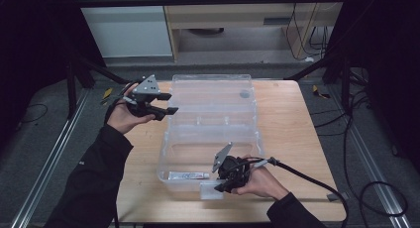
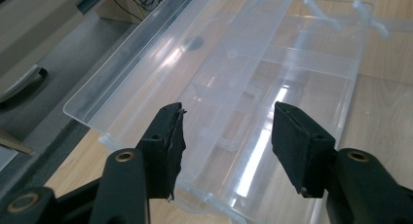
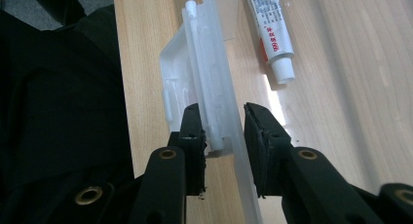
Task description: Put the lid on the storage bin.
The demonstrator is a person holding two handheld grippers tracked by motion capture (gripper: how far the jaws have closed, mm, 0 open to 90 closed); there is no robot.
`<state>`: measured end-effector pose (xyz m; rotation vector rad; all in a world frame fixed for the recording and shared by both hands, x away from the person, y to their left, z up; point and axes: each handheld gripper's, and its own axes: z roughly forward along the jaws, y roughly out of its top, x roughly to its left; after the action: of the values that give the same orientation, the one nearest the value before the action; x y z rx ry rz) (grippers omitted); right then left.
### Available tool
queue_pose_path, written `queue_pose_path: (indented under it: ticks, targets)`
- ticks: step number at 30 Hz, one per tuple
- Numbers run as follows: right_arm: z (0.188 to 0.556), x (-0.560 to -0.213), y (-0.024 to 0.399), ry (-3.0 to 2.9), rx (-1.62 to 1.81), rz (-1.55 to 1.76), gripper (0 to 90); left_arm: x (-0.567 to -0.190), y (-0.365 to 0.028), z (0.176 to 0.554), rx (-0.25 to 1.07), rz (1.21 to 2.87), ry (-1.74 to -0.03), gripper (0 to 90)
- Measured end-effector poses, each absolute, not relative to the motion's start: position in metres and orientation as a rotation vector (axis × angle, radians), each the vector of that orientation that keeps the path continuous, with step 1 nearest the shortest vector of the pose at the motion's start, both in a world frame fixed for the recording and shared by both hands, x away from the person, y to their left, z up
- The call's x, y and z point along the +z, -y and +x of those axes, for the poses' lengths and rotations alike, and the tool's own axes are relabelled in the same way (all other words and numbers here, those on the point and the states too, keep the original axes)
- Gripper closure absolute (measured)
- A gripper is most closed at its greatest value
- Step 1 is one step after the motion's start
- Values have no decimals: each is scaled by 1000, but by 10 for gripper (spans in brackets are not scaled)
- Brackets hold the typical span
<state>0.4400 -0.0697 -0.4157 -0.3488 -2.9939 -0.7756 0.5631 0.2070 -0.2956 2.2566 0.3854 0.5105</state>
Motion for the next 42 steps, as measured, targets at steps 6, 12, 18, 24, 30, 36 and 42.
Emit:
queue_pose_path:
  ticks: [6, 12, 18, 24, 30, 36, 42]
  targets:
    - [440, -416, 70, 2993, -775, -347, 701, -297, -196, 579, 489, 2339, -339, 483]
    - [440, -416, 69, 2992, -771, -344, 701, -308, -184, 591, 484, 2423, -298, 524]
    - [441, -416, 69, 2991, -766, -340, 700, -315, -172, 598, 456, 2484, -254, 582]
    - [441, -416, 69, 2989, -763, -340, 700, -318, -162, 604, 451, 2522, -221, 672]
    - [442, -416, 69, 2986, -763, -341, 699, -321, -154, 609, 439, 2562, -189, 751]
    - [442, -416, 69, 2986, -763, -333, 700, -325, -149, 614, 414, 2594, -162, 803]
    - [442, -416, 69, 2986, -766, -335, 700, -324, -147, 615, 407, 2635, -124, 830]
